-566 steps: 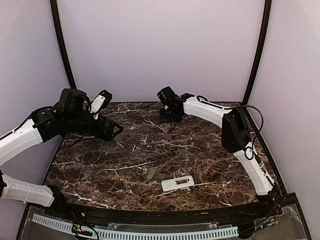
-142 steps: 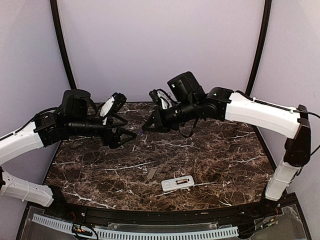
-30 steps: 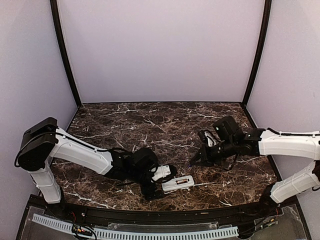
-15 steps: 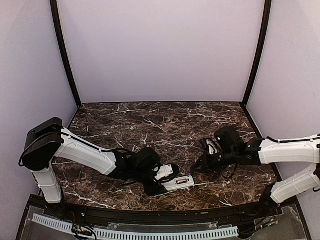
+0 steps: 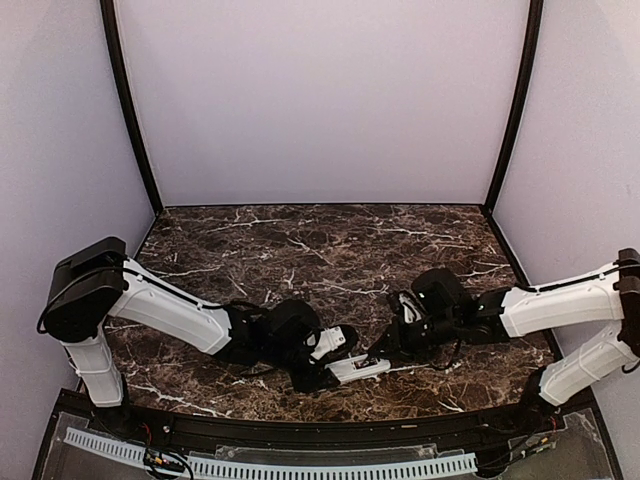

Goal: Load the batteries into the remote control
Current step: Hold the remote control without batteries at the center of the board, then place the battery in the battery compartment.

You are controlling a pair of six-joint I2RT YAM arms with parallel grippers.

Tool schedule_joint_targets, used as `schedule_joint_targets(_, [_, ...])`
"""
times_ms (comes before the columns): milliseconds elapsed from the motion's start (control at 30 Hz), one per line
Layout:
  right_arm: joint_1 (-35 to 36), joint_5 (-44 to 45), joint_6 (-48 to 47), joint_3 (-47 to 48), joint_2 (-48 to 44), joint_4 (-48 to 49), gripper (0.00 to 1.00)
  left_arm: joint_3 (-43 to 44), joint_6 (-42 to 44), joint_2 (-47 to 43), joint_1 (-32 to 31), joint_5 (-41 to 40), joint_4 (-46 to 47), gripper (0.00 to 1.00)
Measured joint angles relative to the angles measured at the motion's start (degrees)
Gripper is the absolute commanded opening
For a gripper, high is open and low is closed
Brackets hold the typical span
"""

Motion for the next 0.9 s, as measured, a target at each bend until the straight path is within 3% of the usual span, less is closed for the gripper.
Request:
schedule_joint_targets(267, [0.5, 2.3, 2.4, -0.9, 2.0, 3.3, 0.00, -0.6, -1.9, 0.0, -0.5, -0.4, 1.5, 0.52])
schedule_joint_targets(467, [0.6, 3.0, 3.1, -1.0, 3.3, 4.4, 0.00, -1.0, -2.4, 0.0, -0.9, -0.6, 2.3, 0.61])
schedule_joint_targets(900, [1.4, 5.4, 4.7, -3.9, 2.5, 5.5, 0.00, -1.0, -2.4, 0.2, -1.5, -1.0, 2.7, 0.61])
